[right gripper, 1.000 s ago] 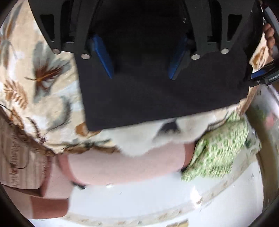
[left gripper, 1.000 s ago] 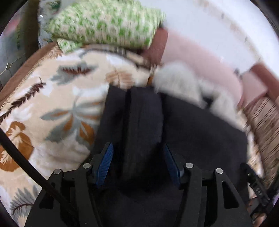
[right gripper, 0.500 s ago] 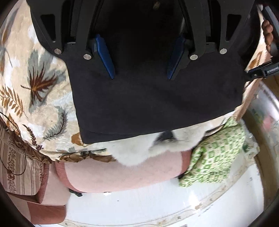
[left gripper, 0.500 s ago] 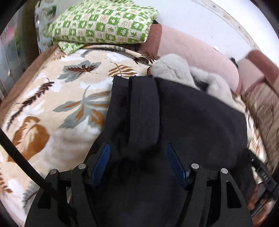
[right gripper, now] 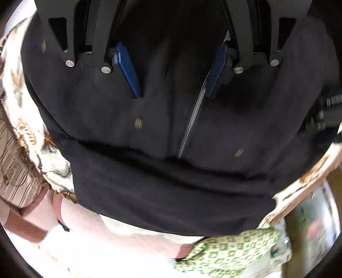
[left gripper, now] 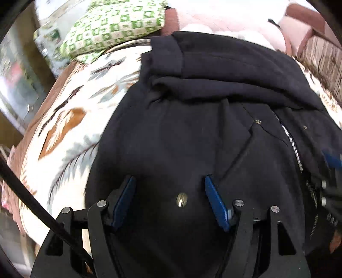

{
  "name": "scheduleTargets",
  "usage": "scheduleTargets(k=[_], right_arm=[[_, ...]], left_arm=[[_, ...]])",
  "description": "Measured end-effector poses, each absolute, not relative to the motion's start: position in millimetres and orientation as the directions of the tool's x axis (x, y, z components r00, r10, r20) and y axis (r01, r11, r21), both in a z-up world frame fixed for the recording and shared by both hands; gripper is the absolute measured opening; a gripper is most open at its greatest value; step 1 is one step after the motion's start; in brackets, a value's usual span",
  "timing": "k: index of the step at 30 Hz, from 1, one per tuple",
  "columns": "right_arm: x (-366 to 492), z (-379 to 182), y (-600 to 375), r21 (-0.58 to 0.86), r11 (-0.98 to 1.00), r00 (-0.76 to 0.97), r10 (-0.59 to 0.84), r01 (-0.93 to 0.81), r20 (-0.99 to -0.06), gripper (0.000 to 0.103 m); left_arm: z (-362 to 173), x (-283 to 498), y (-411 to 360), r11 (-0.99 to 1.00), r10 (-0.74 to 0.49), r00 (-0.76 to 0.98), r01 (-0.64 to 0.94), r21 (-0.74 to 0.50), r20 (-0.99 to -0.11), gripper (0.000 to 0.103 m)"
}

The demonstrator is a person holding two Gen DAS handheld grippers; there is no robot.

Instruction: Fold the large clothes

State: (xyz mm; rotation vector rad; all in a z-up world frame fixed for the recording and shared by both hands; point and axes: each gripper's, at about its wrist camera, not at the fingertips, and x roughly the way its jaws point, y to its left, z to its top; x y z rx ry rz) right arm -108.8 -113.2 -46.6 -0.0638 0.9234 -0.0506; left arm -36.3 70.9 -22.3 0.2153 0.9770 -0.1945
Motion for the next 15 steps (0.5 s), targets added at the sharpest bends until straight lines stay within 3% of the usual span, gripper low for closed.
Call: scheduleTargets(k=[5,10,15], right_arm=[[-166,-53,-120,0.012,1.000,0.553,0.013,-0.005,-0.833,0.080],[-213,-48,-121,0.038,0.997,0.568,0.066,-0.062,-0.820,0.081],[-233,-18,-154,0.072,0.997,0.640,0.038,0.027,-0.767,0.081]], left_arm=[[-14,-76,96,0.968,-0.098,0.536,0.247,0.045,-0.838,0.067],[4,-109,123,0.980,-0.117,0.559,0.200,-0.003,-0.821,0.067],[27,-114,144,0.994,-0.077,0.623,0.107,-0.013,-0.778,0.067]])
